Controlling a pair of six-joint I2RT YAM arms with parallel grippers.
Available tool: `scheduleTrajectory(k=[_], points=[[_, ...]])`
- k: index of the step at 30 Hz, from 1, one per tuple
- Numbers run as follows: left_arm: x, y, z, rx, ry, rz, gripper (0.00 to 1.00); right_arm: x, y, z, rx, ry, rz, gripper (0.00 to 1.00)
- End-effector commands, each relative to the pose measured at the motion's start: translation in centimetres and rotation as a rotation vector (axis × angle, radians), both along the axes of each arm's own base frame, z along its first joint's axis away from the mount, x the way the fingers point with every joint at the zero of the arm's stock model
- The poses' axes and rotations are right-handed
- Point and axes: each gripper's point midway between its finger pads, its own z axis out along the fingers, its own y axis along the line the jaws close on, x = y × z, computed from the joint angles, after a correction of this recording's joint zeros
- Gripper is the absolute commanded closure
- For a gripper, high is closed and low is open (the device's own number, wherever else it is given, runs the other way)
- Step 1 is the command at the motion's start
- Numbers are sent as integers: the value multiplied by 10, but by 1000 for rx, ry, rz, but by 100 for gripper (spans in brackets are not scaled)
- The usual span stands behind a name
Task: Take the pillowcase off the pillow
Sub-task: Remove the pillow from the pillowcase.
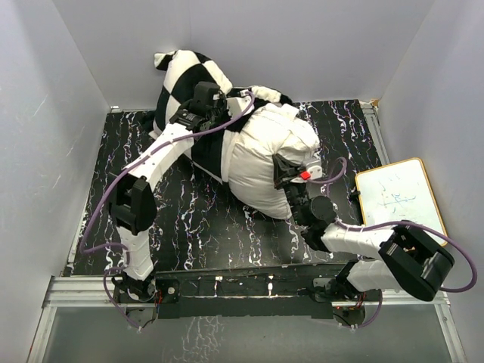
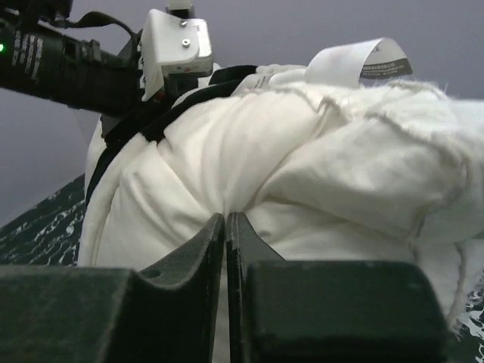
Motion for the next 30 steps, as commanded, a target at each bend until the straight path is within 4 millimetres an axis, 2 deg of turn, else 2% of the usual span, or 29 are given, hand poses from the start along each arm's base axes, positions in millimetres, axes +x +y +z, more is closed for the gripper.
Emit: scheduleTrajectory(k=[1,5,7,9,10,11,13,14,15,17,18,21,23,26,30], points=[[-42,80,-33,78,203,238,100,-7,15,-4,-223,-78,0,92],[-130,105,-84,66,384,247,100,-14,13,-36,-333,-53,-4,92],[-173,122,-104,59,465,271,100,-17,16,-39,-361,-55,-7,92],[-204,130,-114,47,519,273,100,-16,18,-37,-349,-54,-10,92],[-210,132,-113,35,516,274,100,-17,18,-35,-318,-49,-10,92],[-211,131,-112,22,514,282,100,-17,19,-33,-276,-30,4,92],[-204,127,-91,-31,471,288,100,-19,27,-19,-199,19,62,89],[-200,122,-82,-57,464,291,100,-25,35,-14,-171,45,127,79],[-196,118,-76,-80,468,290,100,-31,36,-7,-134,65,167,61],[-189,106,-70,-130,492,287,100,-45,33,5,-49,116,226,13],[-185,101,-67,-148,494,281,100,-53,28,12,-14,131,244,3],[-172,92,-64,-176,492,277,100,-67,10,18,23,160,248,2],[-165,88,-62,-187,489,277,100,-65,-3,18,11,192,190,2],[-159,85,-60,-199,481,280,100,-41,-22,19,14,278,53,2],[-157,87,-56,-188,468,282,100,-6,-11,29,5,324,113,2]])
